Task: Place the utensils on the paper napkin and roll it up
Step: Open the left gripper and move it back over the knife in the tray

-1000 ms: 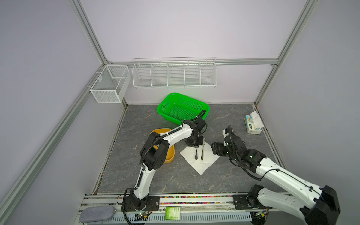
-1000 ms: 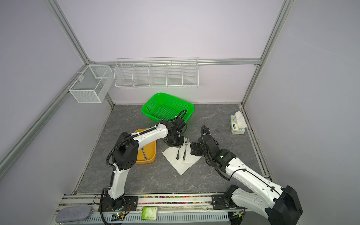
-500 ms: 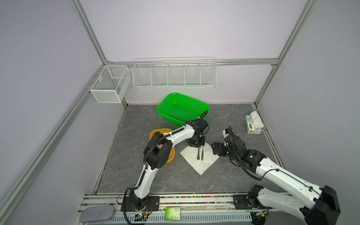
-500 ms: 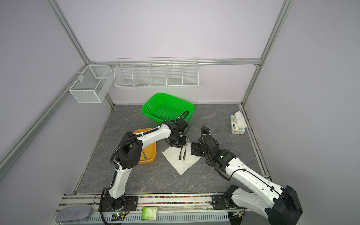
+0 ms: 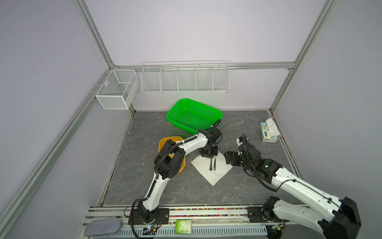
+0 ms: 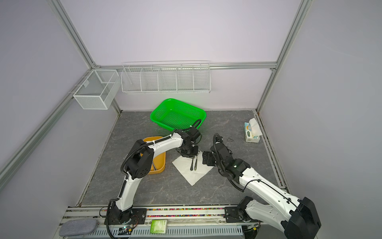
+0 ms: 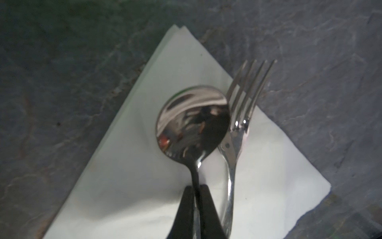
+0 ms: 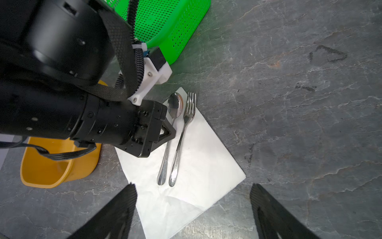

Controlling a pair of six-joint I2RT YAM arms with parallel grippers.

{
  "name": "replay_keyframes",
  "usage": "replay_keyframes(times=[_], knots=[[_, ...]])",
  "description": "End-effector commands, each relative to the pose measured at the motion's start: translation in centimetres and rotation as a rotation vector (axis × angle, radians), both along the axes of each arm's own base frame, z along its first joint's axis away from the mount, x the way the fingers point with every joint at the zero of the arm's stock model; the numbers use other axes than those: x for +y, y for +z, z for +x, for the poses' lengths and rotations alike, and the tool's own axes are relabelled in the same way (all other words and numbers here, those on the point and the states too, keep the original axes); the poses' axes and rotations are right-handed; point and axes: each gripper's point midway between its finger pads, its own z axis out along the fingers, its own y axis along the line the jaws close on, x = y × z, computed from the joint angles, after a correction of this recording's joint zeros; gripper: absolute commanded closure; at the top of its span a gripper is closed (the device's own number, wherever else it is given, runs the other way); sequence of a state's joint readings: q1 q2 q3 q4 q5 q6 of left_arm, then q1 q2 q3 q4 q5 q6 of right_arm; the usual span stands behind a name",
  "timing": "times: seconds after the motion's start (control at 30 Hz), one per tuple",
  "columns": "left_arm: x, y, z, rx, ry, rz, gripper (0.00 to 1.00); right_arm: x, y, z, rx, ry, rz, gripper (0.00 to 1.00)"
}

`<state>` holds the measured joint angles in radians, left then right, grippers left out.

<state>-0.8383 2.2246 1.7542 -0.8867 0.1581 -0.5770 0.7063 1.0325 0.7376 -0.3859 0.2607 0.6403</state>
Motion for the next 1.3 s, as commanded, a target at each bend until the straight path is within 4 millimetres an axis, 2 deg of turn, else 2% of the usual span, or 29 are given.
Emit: replay_keyframes(times=[0.0,0.57,0.8,0.9,1.1,1.27], knots=[[-0.6,-0.1,0.2,0.001,0.015,-0.012,0.91,-0.3,-0.9,-0.1,0.026,-0.02,0.007,0.11],[-1.3,0.4,0.1,0.008,0.009,-0.048,0.89,0.1,-0.8,0.0,0.031,-0.011,0.012,0.11],[-0.8,0.9,0.1,-0.004,0.014,-0.032,0.87,0.0,-0.5,0.0,0.023,-0.01,0.012,0.11],[-0.6,2.0,0.3,-0.026,0.018,-0.034,0.84,-0.1,-0.4,0.0,0.018,-0.011,0.011,0.11],[0.3,5.8,0.7,-0.118,0.029,-0.06,0.79,0.2,0.0,0.0,0.005,0.001,0.027,0.11],[2.3,8.4,0.9,-0.22,0.048,-0.047,0.78,0.6,0.4,0.2,-0.01,0.014,0.046,0.11]])
